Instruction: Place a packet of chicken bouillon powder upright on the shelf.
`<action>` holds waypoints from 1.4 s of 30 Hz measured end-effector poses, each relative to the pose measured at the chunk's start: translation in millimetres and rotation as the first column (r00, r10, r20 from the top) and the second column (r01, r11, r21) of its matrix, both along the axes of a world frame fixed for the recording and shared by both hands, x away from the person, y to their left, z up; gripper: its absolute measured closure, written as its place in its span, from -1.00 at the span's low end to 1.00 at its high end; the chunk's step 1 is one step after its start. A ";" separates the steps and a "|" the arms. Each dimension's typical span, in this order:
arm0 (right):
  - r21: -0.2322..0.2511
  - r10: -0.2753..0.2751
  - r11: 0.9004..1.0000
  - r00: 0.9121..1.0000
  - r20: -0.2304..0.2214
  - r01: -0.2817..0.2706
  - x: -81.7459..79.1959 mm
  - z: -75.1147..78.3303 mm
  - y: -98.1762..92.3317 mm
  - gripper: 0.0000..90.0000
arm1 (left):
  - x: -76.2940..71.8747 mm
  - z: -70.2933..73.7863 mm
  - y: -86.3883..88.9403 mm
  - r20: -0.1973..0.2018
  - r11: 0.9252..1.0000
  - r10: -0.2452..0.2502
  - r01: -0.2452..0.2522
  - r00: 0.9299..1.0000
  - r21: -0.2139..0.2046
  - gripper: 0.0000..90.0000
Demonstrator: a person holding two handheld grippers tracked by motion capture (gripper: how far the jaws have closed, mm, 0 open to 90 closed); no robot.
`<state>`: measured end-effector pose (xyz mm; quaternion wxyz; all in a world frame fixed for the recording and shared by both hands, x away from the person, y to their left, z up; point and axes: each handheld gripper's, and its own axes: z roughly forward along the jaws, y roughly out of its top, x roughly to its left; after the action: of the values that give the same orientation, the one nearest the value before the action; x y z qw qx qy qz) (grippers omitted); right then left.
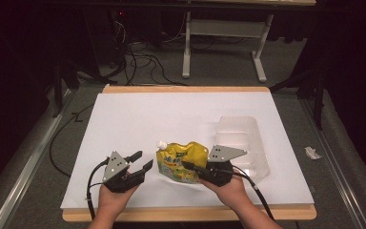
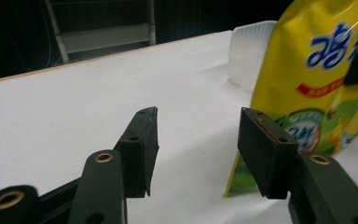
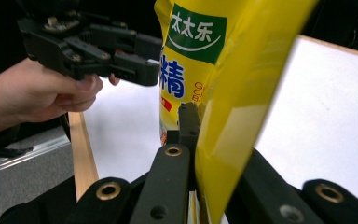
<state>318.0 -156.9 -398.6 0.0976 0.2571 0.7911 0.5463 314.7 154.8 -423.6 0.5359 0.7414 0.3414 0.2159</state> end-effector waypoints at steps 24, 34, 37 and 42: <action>0.093 -0.034 0.995 0.994 0.102 0.025 -11.0 47.2 -42.5 1.00 | 14.3 -13.1 6.7 -0.058 0.999 0.012 -0.009 0.998 0.046 -0.12; 0.100 -0.084 0.992 0.988 0.133 0.071 -11.6 59.2 -66.1 1.00 | 14.3 -13.5 5.2 -0.058 0.998 0.005 -0.002 0.998 0.057 -0.12; 0.103 -0.110 0.990 0.984 0.138 0.096 -11.7 62.2 -76.6 1.00 | 14.1 -13.4 5.0 -0.056 0.998 0.003 0.000 0.998 0.060 -0.12; 0.107 -0.139 0.986 0.980 0.143 0.124 -10.9 64.4 -88.2 1.00 | 14.1 -13.3 5.2 -0.057 0.998 -0.001 0.005 0.998 0.062 -0.12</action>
<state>307.1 -245.1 -334.2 0.1800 0.2716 0.7353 0.5943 328.8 160.0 -436.8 0.5031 0.7639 0.3487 0.2044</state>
